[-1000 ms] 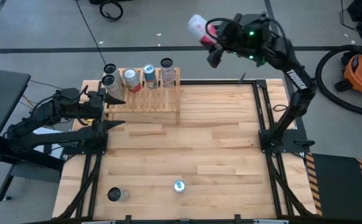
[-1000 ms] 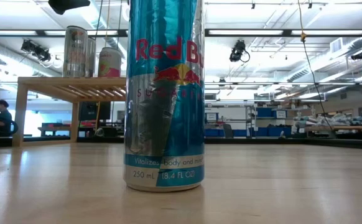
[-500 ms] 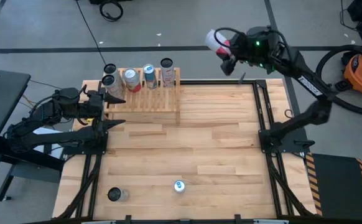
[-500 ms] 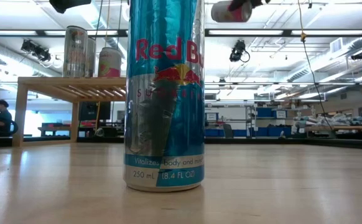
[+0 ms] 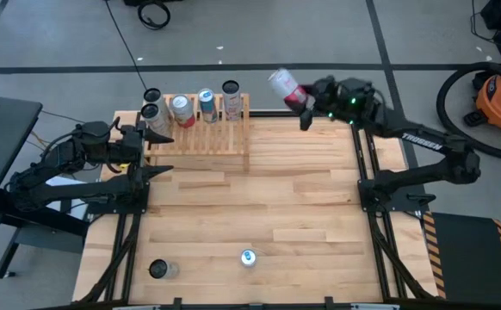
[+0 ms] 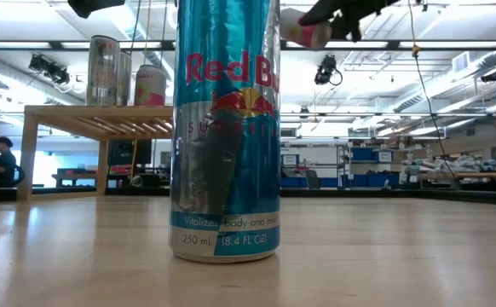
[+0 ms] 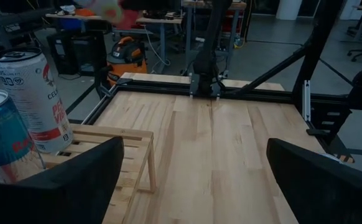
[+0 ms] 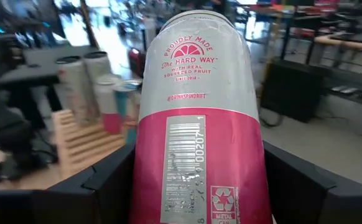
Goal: Place canned beverage on shelf
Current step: Put the pink white soda can on the shelf aligned with the other pink white soda can
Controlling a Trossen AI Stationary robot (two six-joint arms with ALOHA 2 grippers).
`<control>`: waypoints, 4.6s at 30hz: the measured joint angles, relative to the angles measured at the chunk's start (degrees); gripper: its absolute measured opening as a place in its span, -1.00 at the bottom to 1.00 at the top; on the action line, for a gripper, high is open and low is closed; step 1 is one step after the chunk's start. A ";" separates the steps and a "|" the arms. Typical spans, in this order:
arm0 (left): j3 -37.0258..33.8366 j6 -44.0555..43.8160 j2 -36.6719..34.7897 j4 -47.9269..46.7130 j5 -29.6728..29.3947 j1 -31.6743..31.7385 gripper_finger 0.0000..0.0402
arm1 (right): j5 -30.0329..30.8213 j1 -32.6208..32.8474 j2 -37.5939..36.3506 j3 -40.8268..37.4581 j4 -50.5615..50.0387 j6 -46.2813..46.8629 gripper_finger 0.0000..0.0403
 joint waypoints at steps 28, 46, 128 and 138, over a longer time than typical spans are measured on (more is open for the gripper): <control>0.00 0.13 0.00 -1.01 0.00 -0.02 0.97 | 0.82 14.63 22.71 -14.49 57.87 2.33 0.48; 0.00 0.17 0.00 -1.22 0.02 0.00 0.97 | 0.70 15.97 42.14 -14.47 86.08 -0.44 0.48; 0.00 1.53 0.00 -0.98 0.04 -0.02 0.97 | -1.10 13.52 53.66 -12.85 89.97 -0.37 0.63; 0.00 1.49 -0.01 -0.96 0.03 -0.02 0.97 | 1.37 13.53 53.79 -13.06 86.13 -3.46 0.79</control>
